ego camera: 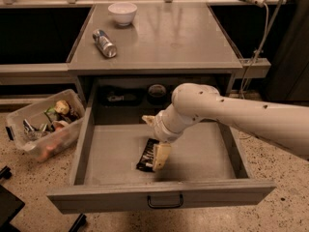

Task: Pick rxbar chocolate from top drawer and place on counter

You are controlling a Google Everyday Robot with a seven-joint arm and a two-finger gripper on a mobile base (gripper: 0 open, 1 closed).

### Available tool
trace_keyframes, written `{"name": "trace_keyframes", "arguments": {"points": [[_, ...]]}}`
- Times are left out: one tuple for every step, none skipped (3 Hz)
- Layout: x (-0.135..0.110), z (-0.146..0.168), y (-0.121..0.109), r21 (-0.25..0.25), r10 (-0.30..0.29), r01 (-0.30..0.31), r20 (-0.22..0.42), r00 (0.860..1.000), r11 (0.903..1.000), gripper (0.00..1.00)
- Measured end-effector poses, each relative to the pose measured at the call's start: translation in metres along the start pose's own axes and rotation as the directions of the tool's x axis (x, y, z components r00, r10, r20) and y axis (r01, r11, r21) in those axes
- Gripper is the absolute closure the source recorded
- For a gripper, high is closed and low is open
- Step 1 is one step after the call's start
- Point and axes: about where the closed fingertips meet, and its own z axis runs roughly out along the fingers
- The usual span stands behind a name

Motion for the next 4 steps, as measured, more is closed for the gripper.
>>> {"name": "trace_keyframes", "arguments": {"points": [[-0.009, 0.008, 0.007, -0.046, -0.042, 0.043, 0.028, 0.999, 0.998, 0.0], [-0.013, 0.016, 0.013, -0.069, -0.064, 0.066, 0.029, 0.998, 0.9954, 0.0], [-0.007, 0.027, 0.015, -0.067, -0.058, 0.058, -0.009, 0.998, 0.9961, 0.0], [0.013, 0.043, 0.015, -0.064, -0.036, 0.033, -0.038, 0.999, 0.9974, 0.0]]}}
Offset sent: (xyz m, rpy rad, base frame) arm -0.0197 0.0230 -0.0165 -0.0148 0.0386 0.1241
